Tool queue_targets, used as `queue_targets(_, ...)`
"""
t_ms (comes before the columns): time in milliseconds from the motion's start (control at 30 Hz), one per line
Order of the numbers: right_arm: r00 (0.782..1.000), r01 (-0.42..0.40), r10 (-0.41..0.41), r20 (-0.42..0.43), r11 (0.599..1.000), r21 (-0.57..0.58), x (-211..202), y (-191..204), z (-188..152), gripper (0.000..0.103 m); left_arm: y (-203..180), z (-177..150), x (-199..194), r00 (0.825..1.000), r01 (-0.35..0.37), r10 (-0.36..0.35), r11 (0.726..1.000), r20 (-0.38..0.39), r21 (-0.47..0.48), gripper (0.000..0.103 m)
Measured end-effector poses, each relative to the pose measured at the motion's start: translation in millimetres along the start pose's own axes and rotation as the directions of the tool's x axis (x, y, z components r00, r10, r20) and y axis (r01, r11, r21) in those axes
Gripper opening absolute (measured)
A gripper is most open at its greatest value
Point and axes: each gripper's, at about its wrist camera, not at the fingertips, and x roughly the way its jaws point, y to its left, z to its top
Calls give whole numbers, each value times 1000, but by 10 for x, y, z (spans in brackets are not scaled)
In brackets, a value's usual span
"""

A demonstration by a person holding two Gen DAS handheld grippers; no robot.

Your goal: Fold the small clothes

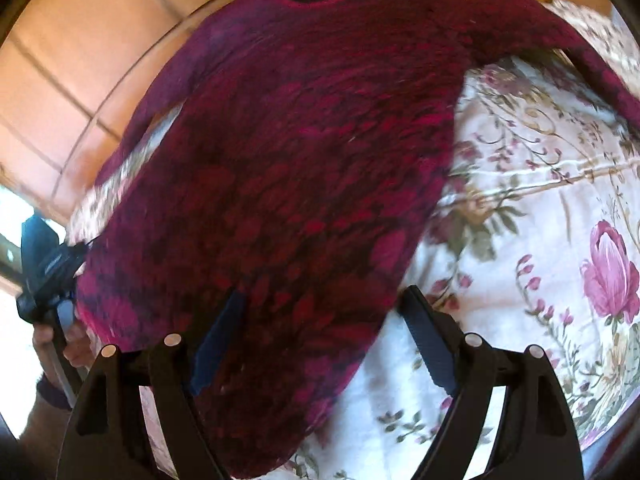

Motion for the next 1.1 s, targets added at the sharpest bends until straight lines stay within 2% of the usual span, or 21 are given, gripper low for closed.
queue_targets(33, 1000, 0, 0, -1, 1000, -6, -7, 21, -8, 63, -58, 0, 39, 1000, 14, -14, 1000, -25, 21, 17)
queue_targets(67, 1000, -1, 1, -3, 1000, -16, -30, 50, -13, 57, -84, 4, 32, 1000, -3, 3, 1000, -19, 20, 16)
queue_targets(133, 1000, -8, 8, -2, 999, -31, -92, 89, -5, 28, -134, 16, -41, 1000, -12, 12, 1000, 0, 28, 13)
queue_targets(233, 999, -1, 4, 48, 998, -62, -369, 111, 34, 19, -210, 20, -269, 999, -12, 10, 999, 51, 48, 12)
queue_targets(400, 987, 72, -50, 153, 988, -140, -971, 13, 32, 16, -319, -122, -748, 994, -7, -3, 996, 112, 85, 12)
queue_targets(567, 981, 142, -114, 157, 974, -176, -1333, -224, -192, 16, -331, -550, -1020, 995, 1, -13, 993, 103, 114, 11)
queue_targets(700, 984, 165, -152, 96, 973, -158, -1244, -369, -449, 16, -291, -1021, -1074, 997, 31, -36, 997, 68, 72, 11)
queue_targets(833, 979, 204, -202, 32, 971, -125, -1088, -556, -709, 15, -234, -1553, -1042, 1000, 15, -15, 1000, 7, 26, 10)
queue_targets(933, 974, 225, -225, 6, 970, -91, -948, -688, -820, 15, -170, -1717, -919, 999, -8, 9, 1000, -32, 18, 10)
queue_targets(1000, 973, 233, -232, 14, 967, -104, -938, -682, -828, 16, -192, -1713, -917, 999, 8, -6, 999, -37, 35, 10)
queue_targets(1067, 968, 252, -252, 9, 962, -108, -949, -638, -784, 21, -192, -1645, -936, 999, -6, 8, 999, -32, 48, 15)
queue_targets(1100, 962, 271, -272, 14, 956, -114, -956, -602, -771, 35, -167, -1622, -932, 999, -8, 9, 999, -32, 47, 15)
